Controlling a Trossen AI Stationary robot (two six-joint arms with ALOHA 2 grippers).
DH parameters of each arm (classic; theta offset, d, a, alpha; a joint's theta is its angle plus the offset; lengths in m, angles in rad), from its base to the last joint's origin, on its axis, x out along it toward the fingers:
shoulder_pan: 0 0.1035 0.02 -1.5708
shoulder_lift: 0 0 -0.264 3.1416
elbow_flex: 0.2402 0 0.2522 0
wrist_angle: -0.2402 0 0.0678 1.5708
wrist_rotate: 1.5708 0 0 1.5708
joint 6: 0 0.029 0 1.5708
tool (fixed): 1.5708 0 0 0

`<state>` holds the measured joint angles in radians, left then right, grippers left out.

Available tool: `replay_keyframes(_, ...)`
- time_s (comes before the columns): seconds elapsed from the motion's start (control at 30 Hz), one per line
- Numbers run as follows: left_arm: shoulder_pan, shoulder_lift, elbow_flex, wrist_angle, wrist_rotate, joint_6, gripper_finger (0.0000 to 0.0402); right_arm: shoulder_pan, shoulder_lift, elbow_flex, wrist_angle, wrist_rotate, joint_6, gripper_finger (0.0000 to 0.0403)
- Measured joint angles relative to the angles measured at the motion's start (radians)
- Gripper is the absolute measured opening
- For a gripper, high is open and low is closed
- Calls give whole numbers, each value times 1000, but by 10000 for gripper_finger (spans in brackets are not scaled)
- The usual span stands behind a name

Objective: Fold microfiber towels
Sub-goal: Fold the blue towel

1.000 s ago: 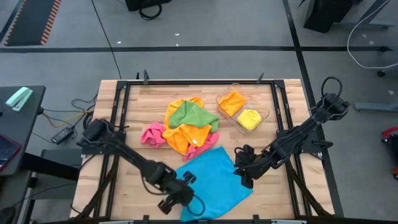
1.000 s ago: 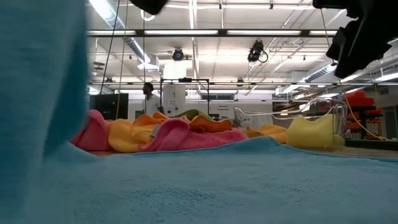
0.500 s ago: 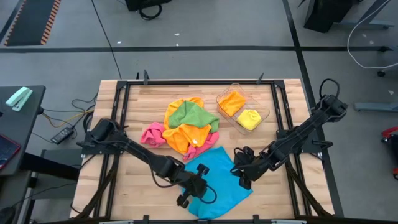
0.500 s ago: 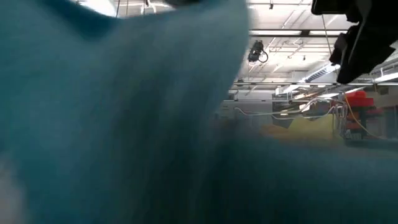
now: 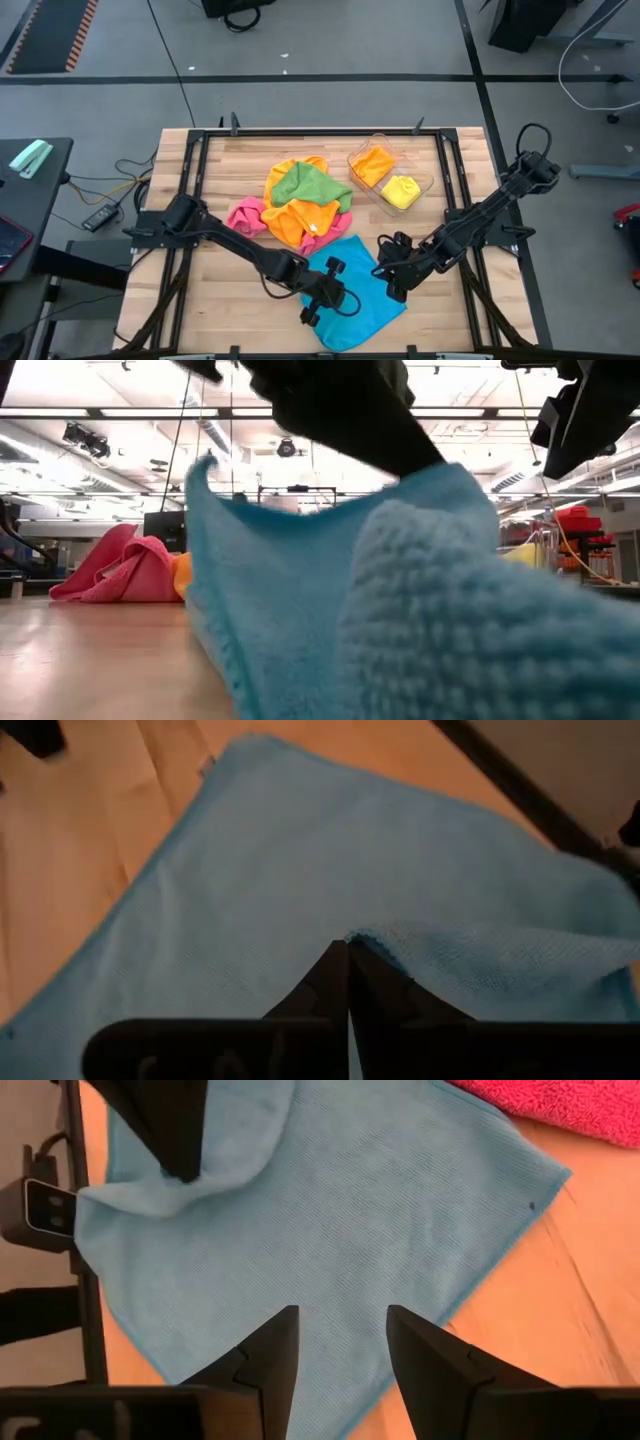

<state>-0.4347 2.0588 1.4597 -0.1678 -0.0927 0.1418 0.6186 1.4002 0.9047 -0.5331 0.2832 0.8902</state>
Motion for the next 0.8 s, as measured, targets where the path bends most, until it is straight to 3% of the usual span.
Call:
replay_keyframes(0.4,0,44,0,-1,0,-33,34,0,0,0,2,-1,8,161)
replay_keyframes(0.63,0,2,0,-44,0,-138,116,0,0,0,2,0,7,161)
replay_keyframes(0.8,-8,-71,1,-241,26,-164,169,0,0,0,-2,0,1,161)
